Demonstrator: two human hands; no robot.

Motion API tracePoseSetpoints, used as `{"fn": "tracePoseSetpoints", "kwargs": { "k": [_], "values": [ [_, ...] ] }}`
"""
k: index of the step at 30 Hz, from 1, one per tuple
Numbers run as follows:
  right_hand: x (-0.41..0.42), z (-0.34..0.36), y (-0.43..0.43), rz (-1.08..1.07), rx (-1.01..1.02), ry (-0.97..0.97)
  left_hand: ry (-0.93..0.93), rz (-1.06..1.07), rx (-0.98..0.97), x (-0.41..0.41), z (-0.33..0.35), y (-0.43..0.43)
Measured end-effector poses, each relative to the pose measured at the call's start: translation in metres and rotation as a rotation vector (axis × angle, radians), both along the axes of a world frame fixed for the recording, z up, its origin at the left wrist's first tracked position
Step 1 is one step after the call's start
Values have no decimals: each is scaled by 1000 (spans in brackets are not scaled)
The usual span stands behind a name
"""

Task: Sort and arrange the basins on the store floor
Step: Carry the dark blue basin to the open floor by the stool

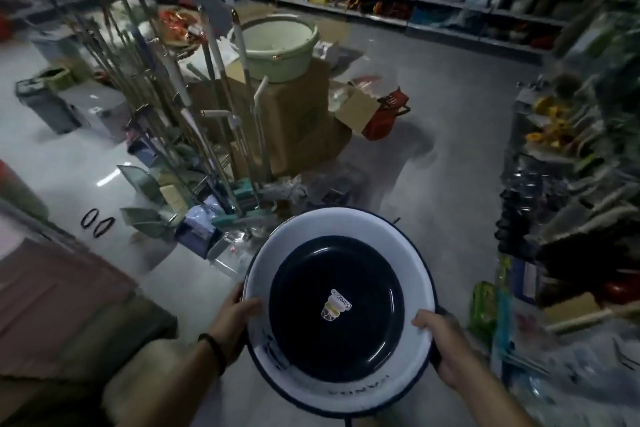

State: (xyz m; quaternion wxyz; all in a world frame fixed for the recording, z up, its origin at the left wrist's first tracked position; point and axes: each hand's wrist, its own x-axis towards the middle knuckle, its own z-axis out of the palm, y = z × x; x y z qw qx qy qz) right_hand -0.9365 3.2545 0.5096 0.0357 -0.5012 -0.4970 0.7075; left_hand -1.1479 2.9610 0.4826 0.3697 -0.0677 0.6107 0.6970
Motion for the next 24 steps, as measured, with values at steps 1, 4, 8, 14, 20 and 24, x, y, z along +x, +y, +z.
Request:
{"fn": "tracePoseSetpoints", "kwargs": {
  "k": [1,4,8,14,20,24],
  "values": [
    [-21,-17,20,16,-4,-8,0,18,-24,-17,-13,17],
    [-85,-64,72,60,-58,-40,-22,70,-94,-67,-56,62],
    [-153,-133,119,112,-83,-85,-93,96,-202,-126,-112,105],
    [-212,-238,148,169,-140,-140,-154,78,-291,-200,-193,135],
    [-243,-315,124,119,-188,-182,-216,-9,-408,-253,-271,144],
    [-251,-344,106,91,-142,-244,-236,16,-500,-263,-310,139]
  ]
}}
